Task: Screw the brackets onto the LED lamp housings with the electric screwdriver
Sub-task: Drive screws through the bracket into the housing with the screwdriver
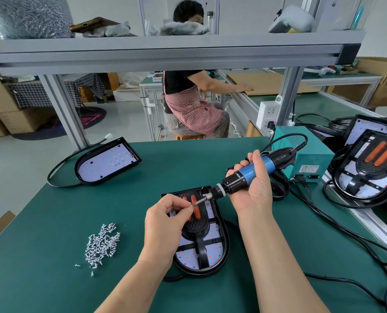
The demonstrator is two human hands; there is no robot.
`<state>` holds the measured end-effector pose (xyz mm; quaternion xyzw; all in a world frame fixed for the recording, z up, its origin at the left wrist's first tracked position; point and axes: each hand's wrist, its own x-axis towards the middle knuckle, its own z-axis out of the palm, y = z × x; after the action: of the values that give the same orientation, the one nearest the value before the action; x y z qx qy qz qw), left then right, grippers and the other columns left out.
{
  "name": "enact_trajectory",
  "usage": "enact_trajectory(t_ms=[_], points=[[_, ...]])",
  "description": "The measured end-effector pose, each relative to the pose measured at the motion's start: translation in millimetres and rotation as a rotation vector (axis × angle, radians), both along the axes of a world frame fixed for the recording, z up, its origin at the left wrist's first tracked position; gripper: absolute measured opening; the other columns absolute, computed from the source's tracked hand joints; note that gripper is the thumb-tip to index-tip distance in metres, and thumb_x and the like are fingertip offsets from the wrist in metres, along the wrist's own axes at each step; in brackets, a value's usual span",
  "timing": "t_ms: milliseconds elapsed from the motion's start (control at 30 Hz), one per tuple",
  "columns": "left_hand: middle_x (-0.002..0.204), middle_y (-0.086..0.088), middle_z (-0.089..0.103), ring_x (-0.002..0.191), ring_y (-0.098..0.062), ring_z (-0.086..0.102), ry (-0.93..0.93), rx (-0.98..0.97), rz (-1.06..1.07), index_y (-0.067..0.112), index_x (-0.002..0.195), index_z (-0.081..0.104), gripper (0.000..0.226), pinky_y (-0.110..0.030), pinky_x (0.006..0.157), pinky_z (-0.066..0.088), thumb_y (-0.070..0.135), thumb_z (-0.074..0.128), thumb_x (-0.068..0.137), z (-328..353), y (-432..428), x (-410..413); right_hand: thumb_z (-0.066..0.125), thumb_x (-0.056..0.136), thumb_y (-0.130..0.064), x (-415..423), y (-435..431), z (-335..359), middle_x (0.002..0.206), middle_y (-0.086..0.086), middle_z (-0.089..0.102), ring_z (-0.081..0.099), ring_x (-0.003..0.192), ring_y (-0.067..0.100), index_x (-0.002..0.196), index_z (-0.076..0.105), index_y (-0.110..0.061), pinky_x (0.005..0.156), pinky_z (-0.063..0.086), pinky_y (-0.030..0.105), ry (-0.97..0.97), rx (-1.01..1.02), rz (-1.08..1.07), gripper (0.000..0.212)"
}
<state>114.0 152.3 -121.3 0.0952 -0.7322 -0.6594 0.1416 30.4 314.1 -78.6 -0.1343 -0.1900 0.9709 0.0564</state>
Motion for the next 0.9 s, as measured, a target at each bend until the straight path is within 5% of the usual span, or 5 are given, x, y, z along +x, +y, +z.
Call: enact_trajectory(t_ms=[433, 633, 700, 900], points=[[0.074, 0.010, 0.072, 0.082, -0.022, 0.066, 0.024, -0.142, 0.029, 0.032, 0.071, 0.073, 0.031, -0.039, 0.080, 0.055, 0.002, 0.078, 0.079, 4.1, 2.8, -0.1, 0.078, 0.089, -0.027, -3.5, -5.4, -2.9, 0.069, -0.003, 0.055, 0.051, 0.054, 0.008, 0.106, 0.054, -0.017, 0.052, 0.045, 0.022, -0.057, 0.023, -0.039, 0.031], [0.079, 0.013, 0.073, 0.082, -0.007, 0.068, 0.053, -0.156, -0.013, 0.040, 0.084, 0.071, 0.037, -0.030, 0.086, 0.053, 0.003, 0.078, 0.081, 10.5, 1.3, 1.3, 0.072, 0.092, -0.040, 0.2, 1.7, -1.7, 0.099, 0.010, 0.067, 0.065, 0.088, 0.020, 0.111, 0.062, -0.015, 0.085, 0.056, 0.039, 0.026, 0.005, -0.026, 0.034], [0.086, 0.016, 0.074, 0.090, -0.002, 0.066, 0.063, -0.165, -0.006, 0.040, 0.090, 0.071, 0.040, -0.028, 0.090, 0.051, 0.002, 0.078, 0.079, 11.2, -0.4, 1.5, 0.073, 0.091, -0.037, 0.9, 2.4, 1.1, 0.104, 0.012, 0.067, 0.065, 0.094, 0.022, 0.115, 0.063, -0.017, 0.087, 0.056, 0.041, 0.073, 0.034, -0.027, 0.032], [0.124, 0.019, 0.047, 0.114, 0.013, 0.046, 0.076, -0.254, 0.063, 0.040, 0.120, 0.058, 0.062, -0.016, 0.101, 0.035, 0.002, 0.081, 0.076, 2.9, -9.1, 1.4, 0.073, 0.091, -0.030, -0.6, 5.3, 5.7, 0.082, 0.007, 0.057, 0.066, 0.069, 0.020, 0.116, 0.054, -0.013, 0.078, 0.060, 0.036, 0.150, 0.032, -0.089, 0.036]])
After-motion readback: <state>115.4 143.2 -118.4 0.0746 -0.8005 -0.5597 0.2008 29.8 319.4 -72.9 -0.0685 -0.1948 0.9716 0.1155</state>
